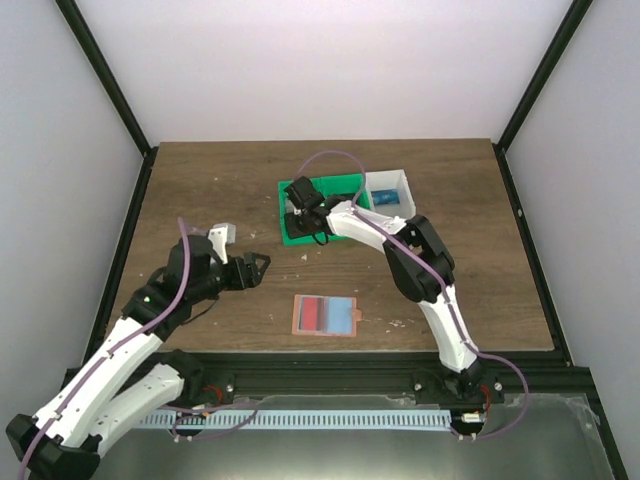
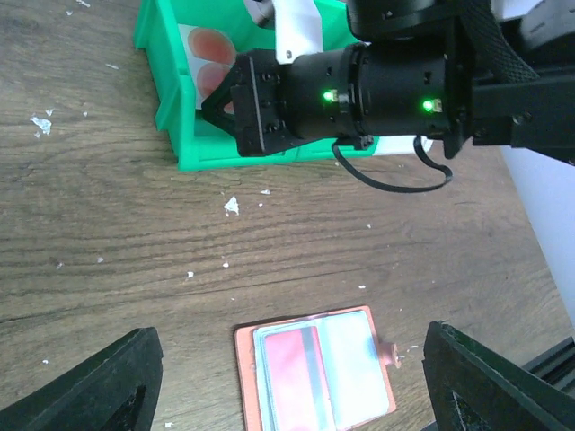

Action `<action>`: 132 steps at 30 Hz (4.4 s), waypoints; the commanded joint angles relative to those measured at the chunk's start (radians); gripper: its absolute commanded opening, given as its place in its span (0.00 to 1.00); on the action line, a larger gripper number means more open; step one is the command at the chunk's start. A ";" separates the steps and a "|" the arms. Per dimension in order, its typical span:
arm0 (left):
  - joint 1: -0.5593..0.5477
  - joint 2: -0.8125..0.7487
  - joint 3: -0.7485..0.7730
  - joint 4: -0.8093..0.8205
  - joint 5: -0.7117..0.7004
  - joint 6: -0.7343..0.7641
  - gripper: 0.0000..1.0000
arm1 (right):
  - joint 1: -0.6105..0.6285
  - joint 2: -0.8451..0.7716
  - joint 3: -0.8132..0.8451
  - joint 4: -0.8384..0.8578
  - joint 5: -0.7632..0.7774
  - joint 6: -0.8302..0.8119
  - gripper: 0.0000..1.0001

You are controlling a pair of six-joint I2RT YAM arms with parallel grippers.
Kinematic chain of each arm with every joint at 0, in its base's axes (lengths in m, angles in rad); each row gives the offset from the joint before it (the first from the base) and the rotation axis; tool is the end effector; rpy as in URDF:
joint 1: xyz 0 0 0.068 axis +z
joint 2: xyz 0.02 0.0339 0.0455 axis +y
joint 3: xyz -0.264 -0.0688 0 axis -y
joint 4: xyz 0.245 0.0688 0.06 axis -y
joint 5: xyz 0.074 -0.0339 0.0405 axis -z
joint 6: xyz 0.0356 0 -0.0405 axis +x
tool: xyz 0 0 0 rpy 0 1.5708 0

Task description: Take the credit cards out of the card holder

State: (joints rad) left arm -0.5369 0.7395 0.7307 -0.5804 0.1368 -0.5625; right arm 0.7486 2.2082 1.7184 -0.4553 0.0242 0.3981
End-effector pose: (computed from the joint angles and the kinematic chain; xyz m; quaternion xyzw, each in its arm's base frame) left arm 0.1361 -0.0867 0.2885 0.0209 0.8802 -0.2971 0.3695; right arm 0.3564 0.3300 0.1745 -0.1622 0.9375 0.1573 0.2648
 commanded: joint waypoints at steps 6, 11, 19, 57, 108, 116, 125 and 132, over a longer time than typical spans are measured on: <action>0.005 -0.022 -0.001 -0.013 0.012 0.012 0.83 | -0.028 0.128 0.209 -0.157 -0.046 -0.113 0.01; 0.005 -0.016 -0.004 -0.008 0.011 0.013 0.83 | -0.038 0.145 0.230 -0.174 -0.051 -0.129 0.01; 0.005 -0.009 -0.007 -0.006 0.010 0.014 0.83 | -0.053 0.141 0.236 -0.118 0.021 -0.148 0.00; 0.005 -0.017 -0.011 0.000 0.002 0.013 0.84 | -0.068 0.107 0.150 -0.173 -0.107 -0.347 0.01; 0.005 -0.007 -0.019 0.007 -0.020 -0.003 0.83 | -0.075 0.104 0.187 -0.054 0.104 -0.312 0.01; 0.005 0.025 -0.040 0.051 0.002 -0.033 0.80 | -0.072 -0.043 0.050 -0.013 0.022 -0.259 0.01; 0.004 0.072 -0.148 0.219 0.194 -0.108 0.53 | -0.070 -0.345 -0.179 0.016 -0.113 -0.097 0.17; -0.043 0.134 -0.288 0.451 0.292 -0.210 0.49 | 0.000 -0.640 -0.554 0.101 -0.151 0.121 0.25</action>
State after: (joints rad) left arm -0.5495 0.8486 0.4961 -0.3008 0.3470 -0.7025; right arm 0.7013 1.6699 1.3094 -0.3920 -0.0856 0.3622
